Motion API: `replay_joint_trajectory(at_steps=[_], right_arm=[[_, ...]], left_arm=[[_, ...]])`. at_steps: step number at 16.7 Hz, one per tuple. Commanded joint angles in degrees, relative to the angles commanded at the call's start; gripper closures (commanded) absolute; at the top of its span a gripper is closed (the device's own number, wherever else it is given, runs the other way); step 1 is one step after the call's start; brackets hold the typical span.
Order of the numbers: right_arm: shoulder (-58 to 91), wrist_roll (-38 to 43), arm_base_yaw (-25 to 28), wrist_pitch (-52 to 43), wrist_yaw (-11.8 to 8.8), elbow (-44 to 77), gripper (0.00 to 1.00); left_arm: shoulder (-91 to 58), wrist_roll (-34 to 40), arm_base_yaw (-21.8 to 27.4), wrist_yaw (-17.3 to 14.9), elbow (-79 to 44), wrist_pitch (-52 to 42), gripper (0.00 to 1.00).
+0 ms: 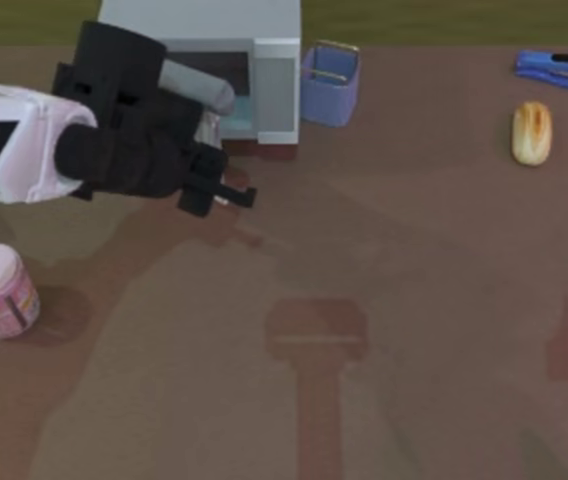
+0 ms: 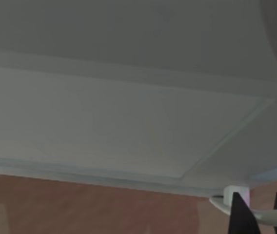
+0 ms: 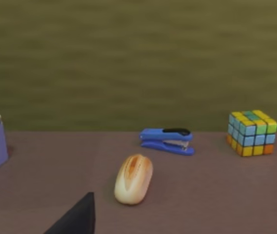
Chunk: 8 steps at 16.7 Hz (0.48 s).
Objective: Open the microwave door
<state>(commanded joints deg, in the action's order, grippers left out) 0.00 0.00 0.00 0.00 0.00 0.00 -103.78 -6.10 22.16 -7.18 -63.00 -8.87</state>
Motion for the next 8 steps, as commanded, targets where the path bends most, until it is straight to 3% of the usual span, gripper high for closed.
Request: replay_joint_trajectory(at_steps=[8], right_arm=[[0.0,0.0,0.0,0.0,0.0,0.0,0.0]], left_arm=[[0.2,-0.9,-0.2,-1.3,0.5,-0.3,1.0]])
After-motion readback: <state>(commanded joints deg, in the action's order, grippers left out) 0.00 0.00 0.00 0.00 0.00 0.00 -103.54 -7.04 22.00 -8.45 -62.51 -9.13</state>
